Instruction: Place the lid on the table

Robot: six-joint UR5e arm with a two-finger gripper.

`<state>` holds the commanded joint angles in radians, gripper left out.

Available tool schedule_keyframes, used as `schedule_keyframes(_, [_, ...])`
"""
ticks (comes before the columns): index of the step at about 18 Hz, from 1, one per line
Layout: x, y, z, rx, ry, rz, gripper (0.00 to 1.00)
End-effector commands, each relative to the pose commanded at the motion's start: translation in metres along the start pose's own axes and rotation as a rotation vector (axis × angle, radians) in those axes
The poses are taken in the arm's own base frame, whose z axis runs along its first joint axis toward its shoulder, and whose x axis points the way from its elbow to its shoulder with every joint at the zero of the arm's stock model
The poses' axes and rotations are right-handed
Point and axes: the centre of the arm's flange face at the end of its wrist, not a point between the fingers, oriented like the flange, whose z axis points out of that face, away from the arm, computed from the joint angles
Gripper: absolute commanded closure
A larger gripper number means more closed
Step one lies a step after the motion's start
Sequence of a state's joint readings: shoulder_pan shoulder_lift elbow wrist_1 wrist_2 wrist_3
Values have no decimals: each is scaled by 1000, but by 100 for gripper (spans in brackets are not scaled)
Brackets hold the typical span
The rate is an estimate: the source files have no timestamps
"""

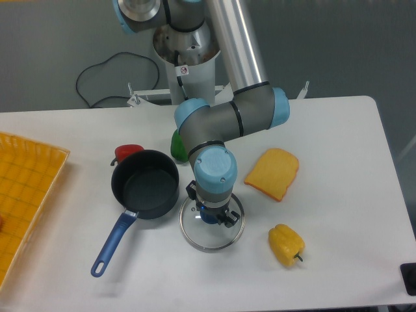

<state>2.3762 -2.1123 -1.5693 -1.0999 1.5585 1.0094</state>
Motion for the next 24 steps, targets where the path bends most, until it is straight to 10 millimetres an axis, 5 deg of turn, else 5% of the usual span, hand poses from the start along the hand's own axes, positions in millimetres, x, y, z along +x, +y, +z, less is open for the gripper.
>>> schedule_keyframes(6, [0,0,0,0,0,-2,40])
schedule_keyframes(8, [0,0,1,-1,1,3,14])
schedule_keyframes(10, [0,0,1,-1,1,3,0])
schedule_keyframes(15, [-1,-1,-6,6,-10,3,0])
schedule_keyframes(24, [8,-14,-55,-67,-155,109,0])
